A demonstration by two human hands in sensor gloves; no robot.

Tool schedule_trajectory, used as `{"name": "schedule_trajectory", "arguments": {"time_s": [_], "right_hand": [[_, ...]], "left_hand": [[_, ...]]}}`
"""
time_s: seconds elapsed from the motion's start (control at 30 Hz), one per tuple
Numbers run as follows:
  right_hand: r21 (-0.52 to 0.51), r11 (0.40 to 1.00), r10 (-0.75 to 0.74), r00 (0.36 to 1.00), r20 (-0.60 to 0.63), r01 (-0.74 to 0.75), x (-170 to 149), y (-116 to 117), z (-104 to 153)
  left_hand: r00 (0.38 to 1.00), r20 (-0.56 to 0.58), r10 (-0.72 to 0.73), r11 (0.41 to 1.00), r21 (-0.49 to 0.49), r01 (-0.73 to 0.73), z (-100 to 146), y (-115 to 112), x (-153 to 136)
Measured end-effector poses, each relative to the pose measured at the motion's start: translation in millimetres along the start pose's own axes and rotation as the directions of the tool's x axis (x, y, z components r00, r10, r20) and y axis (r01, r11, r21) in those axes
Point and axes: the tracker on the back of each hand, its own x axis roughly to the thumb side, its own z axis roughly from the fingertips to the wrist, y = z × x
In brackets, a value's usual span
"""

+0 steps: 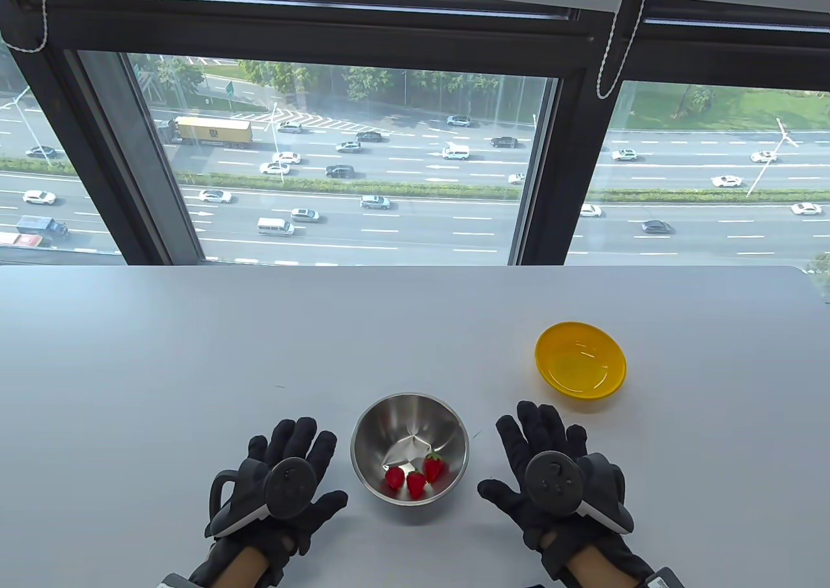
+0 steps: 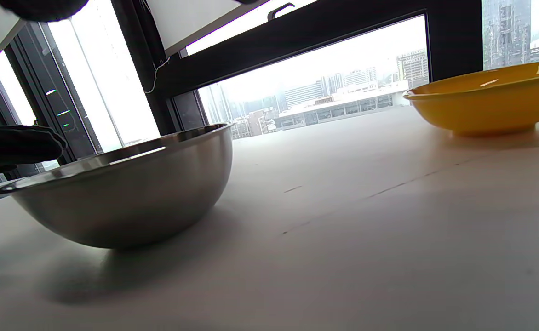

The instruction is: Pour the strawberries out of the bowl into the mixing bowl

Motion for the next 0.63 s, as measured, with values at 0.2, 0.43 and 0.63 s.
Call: {"name": "schedule_trajectory", "arguments": {"time_s": [0.2,0.43,0.63], "right_hand": [[0.014,1.000,0.002,1.000,-0.001,-0.002,0.8,1.2,-0.5],[0.041,0.999,0.007,1.000,0.010,-0.008,4.5,3.8,-1.0],[0.051,0.999,0.006,1.000,0.016,-0.006,6.0,4.4,-1.1]], "left_hand": [[1.000,-0.009,0.001,1.000,0.006,-0.001,0.6,2.2,-1.6],[1.000,-0.020,0.001,1.000,0.006,-0.001,0.8,3.0,-3.9],[1.000,-0.028,0.003,1.000,0.003,-0.003,0.9,3.1,-6.2]]}}
